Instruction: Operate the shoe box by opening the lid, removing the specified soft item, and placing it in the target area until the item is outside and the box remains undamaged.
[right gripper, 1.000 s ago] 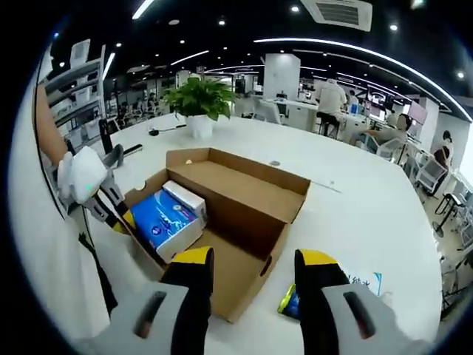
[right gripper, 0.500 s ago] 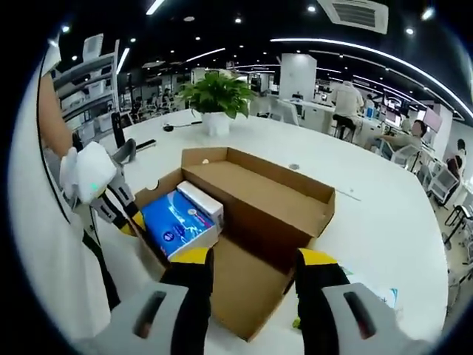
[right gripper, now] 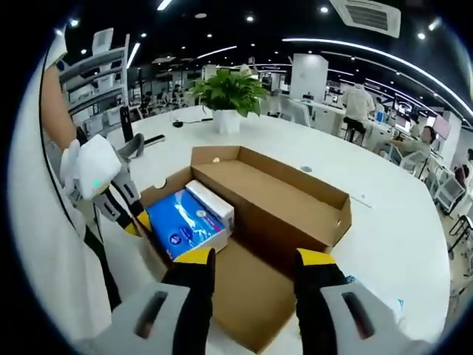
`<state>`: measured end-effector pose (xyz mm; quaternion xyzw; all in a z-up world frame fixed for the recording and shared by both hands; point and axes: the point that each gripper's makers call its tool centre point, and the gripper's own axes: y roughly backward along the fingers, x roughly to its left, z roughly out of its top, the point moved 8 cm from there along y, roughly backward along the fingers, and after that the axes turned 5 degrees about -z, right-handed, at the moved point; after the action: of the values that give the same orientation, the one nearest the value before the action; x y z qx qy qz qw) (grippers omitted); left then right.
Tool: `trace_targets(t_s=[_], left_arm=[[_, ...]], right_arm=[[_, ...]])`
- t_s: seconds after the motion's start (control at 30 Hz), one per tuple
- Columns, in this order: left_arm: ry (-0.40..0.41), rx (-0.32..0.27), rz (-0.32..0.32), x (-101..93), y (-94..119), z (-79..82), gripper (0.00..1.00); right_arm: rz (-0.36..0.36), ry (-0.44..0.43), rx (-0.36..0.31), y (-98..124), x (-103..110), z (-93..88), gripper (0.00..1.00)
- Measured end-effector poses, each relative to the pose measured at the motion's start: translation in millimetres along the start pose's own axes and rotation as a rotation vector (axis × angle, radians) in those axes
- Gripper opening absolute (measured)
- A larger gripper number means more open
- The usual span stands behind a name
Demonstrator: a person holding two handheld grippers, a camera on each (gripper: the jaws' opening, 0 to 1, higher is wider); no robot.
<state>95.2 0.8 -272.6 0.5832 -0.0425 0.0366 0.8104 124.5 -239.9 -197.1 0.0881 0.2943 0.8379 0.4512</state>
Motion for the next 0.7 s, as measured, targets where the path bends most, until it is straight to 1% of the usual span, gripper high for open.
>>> trace_targets(t_s=[0.07,0.13,0.33,0.43,0.53,0.6,0.7], left_arm=[[-0.003,0.000,-0.002,0.0,-0.1,-0.2,0.06],[-0.001,0.004,-0.010,0.8,-0.3,0.1,0.05],[0.008,0.013,-0.038,2.4,-0.3,0.6,0.03],[0.026,0.020,-0.056,3.8,-0.5,0.7,0.03],[0.021,0.019,-0.054,2.8,-0.3,0.3,0.03],[0.009,0.013,-0.046,1.7,-0.2,-0.4,0.03],[0.008,0.013,-0.042,2.0,-0.5,-0.1,0.03]], right_arm=[[0.002,0.001,0.005,-2.2,1.3,0.5,0.41],[-0.001,0.024,0.017,-5.1,3.3,0.8,0.40],[0.019,0.056,0.029,-8.4,9.3,-0.3,0.40],[-0.017,0.058,0.025,-8.7,7.0,-1.1,0.42],[-0.004,0.029,0.015,-7.2,6.1,-0.3,0.42],[-0.002,0.037,0.016,-7.0,5.8,-0.2,0.42],[0.014,0.045,0.007,-6.8,5.8,0.8,0.37]])
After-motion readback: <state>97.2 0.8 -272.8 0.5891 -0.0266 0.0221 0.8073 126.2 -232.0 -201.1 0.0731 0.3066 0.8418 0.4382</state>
